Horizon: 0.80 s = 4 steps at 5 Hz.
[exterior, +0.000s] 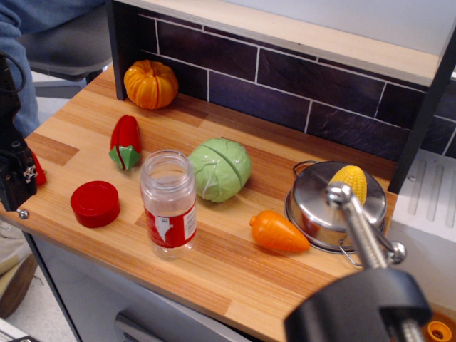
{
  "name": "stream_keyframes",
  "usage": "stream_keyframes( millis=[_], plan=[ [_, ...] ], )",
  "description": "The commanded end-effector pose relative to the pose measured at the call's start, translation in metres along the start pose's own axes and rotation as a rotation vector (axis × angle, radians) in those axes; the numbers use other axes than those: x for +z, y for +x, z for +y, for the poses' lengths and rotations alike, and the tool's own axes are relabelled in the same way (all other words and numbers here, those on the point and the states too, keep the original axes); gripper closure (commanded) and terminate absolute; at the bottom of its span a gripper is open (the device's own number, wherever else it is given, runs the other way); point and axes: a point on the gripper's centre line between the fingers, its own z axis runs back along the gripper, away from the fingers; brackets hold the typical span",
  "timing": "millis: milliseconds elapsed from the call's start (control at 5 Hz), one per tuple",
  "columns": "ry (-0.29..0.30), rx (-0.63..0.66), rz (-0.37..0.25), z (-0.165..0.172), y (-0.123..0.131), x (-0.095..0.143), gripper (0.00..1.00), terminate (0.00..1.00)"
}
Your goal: Put cap on container
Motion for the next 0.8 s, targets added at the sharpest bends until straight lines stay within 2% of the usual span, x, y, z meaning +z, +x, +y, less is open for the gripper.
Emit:
stream_keyframes(
  millis=[0, 400, 600],
  plan=[
    [0.000, 0.000, 0.000, 0.000, 0.000, 0.000, 0.00, 0.00],
    [0.002, 0.034, -0.033, -0.018, 0.020, -0.013, 0.00, 0.00],
    [0.007, 0.050, -0.071, -0.021, 0.032, -0.025, 0.00, 0.00]
  ],
)
